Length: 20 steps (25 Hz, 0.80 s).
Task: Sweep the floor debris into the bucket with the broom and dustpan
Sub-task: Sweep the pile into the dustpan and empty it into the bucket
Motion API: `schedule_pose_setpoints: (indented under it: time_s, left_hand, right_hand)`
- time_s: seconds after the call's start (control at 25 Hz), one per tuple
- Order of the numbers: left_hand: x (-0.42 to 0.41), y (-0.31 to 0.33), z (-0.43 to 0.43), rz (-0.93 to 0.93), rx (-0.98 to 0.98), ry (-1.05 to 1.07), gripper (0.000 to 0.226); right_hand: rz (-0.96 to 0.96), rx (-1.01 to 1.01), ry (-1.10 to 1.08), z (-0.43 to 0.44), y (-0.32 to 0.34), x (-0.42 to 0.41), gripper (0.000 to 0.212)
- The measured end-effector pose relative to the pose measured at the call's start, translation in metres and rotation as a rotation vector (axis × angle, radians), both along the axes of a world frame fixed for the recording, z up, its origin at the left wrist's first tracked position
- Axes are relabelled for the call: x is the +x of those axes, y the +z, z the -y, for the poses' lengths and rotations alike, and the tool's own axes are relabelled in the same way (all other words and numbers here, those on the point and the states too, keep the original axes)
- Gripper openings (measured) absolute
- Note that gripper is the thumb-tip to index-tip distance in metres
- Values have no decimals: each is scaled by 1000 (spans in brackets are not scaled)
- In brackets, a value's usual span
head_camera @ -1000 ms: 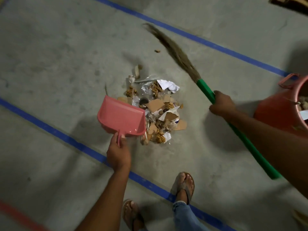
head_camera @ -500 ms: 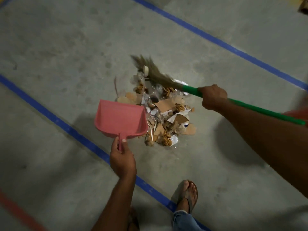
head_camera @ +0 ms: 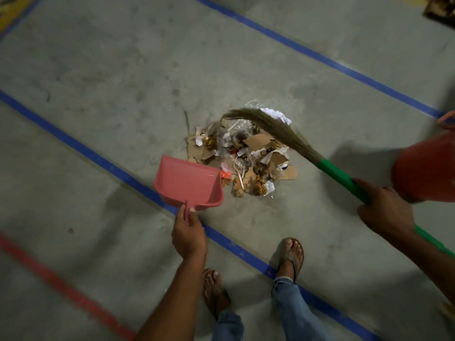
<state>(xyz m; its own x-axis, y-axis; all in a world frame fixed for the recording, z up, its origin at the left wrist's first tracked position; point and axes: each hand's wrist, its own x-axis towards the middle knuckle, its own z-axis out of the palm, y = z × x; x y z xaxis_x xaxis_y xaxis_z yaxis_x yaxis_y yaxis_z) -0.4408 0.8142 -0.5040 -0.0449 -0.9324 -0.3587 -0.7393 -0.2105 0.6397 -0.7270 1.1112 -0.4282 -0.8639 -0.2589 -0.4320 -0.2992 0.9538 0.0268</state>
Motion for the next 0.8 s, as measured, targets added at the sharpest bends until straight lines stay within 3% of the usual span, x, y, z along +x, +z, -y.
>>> schedule_pose_setpoints:
  time_s: [0.2, 0.36, 0.48, 0.64, 0.8]
  left_hand:
    - [73, -12, 18, 18, -54, -66, 54]
    - [120, -34, 25, 87, -61, -82, 44]
    - [152, -67, 15, 121, -48, -97, 51]
    - [183, -133, 6, 86, -12, -35, 36]
    - [194, -193, 3, -42, 84, 150, 36]
  right_hand:
    - [251, -207, -129, 52, -17, 97, 64]
    - [471, -300, -176, 92, -59, 173, 46]
    - [473, -262, -50, 98, -105, 212, 43]
    - [479, -171, 77, 104, -190, 233, 46]
    - [414, -197, -148, 76, -244, 254, 44]
